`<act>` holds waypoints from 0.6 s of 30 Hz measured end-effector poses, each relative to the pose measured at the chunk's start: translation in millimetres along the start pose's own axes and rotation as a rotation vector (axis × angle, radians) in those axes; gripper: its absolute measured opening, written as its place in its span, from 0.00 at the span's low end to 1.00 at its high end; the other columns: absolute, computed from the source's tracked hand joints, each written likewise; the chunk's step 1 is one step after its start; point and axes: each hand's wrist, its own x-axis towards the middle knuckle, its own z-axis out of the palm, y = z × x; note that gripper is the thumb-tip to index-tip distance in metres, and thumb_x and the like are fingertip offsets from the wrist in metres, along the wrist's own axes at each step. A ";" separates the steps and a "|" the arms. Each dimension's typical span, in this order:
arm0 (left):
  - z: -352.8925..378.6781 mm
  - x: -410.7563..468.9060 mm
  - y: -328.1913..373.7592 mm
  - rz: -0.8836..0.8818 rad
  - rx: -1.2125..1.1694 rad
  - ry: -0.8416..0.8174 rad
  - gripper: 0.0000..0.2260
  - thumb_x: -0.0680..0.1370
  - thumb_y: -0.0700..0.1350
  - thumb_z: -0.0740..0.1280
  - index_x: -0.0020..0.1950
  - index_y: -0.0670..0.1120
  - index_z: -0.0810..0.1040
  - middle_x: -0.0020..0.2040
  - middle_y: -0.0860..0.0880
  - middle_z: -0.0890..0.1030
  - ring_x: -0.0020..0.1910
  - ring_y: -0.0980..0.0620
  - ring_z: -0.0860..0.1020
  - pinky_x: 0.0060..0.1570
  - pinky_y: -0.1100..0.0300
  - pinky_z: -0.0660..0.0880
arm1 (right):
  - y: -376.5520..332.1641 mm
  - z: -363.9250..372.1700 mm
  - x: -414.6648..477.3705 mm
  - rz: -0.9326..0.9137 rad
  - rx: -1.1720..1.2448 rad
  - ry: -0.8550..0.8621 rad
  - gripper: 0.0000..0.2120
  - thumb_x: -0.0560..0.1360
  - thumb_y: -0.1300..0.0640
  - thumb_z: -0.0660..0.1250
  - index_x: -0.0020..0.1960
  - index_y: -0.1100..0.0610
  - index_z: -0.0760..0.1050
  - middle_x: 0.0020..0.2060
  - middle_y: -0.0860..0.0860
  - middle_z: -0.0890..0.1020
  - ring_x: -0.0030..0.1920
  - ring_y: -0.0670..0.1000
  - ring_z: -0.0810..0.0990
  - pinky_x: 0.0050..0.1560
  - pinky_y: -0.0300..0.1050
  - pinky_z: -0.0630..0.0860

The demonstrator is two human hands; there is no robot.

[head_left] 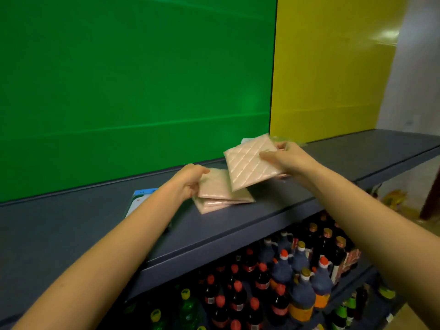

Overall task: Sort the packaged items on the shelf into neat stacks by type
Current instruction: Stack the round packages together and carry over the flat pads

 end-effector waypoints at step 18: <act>-72.8 -92.2 -28.6 0.217 0.990 0.740 0.14 0.78 0.43 0.61 0.61 0.41 0.76 0.65 0.41 0.75 0.64 0.42 0.72 0.63 0.52 0.68 | 19.3 68.6 30.7 -0.150 -0.315 -0.308 0.29 0.75 0.57 0.65 0.73 0.61 0.60 0.72 0.58 0.65 0.72 0.60 0.63 0.71 0.55 0.63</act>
